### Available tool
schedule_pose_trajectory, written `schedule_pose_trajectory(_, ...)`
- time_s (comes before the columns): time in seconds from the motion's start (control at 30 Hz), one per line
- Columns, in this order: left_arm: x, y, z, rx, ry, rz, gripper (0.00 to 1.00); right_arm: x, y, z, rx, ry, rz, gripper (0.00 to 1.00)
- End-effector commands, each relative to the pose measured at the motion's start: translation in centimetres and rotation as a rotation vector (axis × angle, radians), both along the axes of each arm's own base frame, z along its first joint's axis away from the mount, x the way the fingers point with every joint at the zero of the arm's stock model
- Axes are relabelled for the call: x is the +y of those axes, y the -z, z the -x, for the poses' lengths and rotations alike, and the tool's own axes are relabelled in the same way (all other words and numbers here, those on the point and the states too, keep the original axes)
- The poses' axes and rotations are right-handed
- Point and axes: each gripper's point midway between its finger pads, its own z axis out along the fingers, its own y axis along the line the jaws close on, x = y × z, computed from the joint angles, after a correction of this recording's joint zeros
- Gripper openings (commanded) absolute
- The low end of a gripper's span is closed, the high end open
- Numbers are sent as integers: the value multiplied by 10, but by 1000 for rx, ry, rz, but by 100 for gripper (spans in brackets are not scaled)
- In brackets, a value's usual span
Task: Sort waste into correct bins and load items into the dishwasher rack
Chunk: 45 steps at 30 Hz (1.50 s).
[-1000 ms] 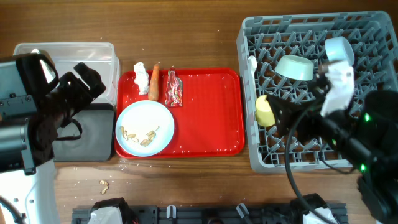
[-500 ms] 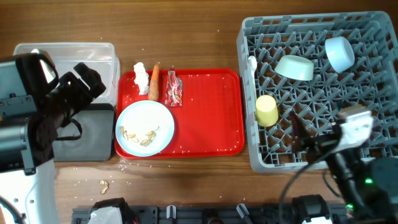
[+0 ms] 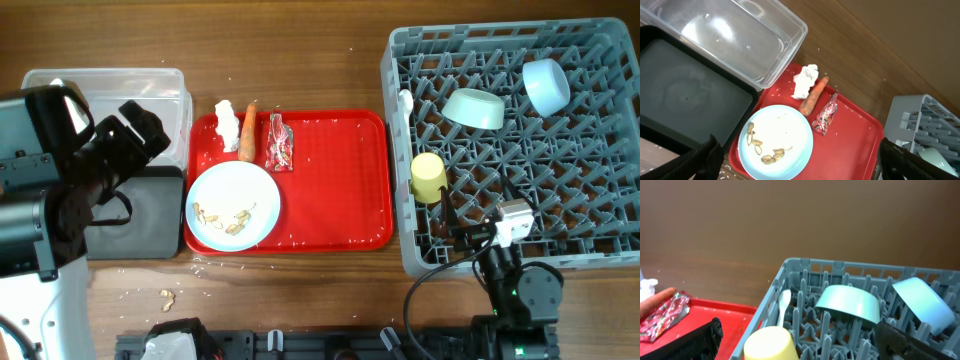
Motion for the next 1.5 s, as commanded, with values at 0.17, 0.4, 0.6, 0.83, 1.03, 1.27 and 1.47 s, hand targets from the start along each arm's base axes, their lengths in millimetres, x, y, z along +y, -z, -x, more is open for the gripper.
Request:
schedule_pose_trajectory(0.17, 4, -1, 0, -4, -16, -10, 100, 3, 7, -1, -3, -20, -27, 100)
schedule_pose_trajectory(0.4, 4, -1, 0, -4, -16, -10, 100, 3, 7, -1, 0, -20, -27, 100)
schedule_pose_trajectory(0.6, -40, -16, -13, -79, 82, 250, 100, 3, 7, -1, 0, -20, -28, 100)
schedule_pose_trajectory(0.83, -105, 67, -88, 125, 226, 83, 89, 3, 7, -1, 0, -20, -28, 100)
schedule_pose_trajectory(1.03, -163, 199, -124, 379, 374, -137, 83, 3, 7, -1, 1, -20, -31, 100)
schedule_pose_trajectory(1.27, -165, 291, -146, 488, 371, -218, 79, 3, 7, -1, 1, -20, -31, 100)
schedule_pose_trajectory(1.47, -174, 306, -145, 507, 394, -180, 35, 3, 7, -1, 1, -20, -31, 100)
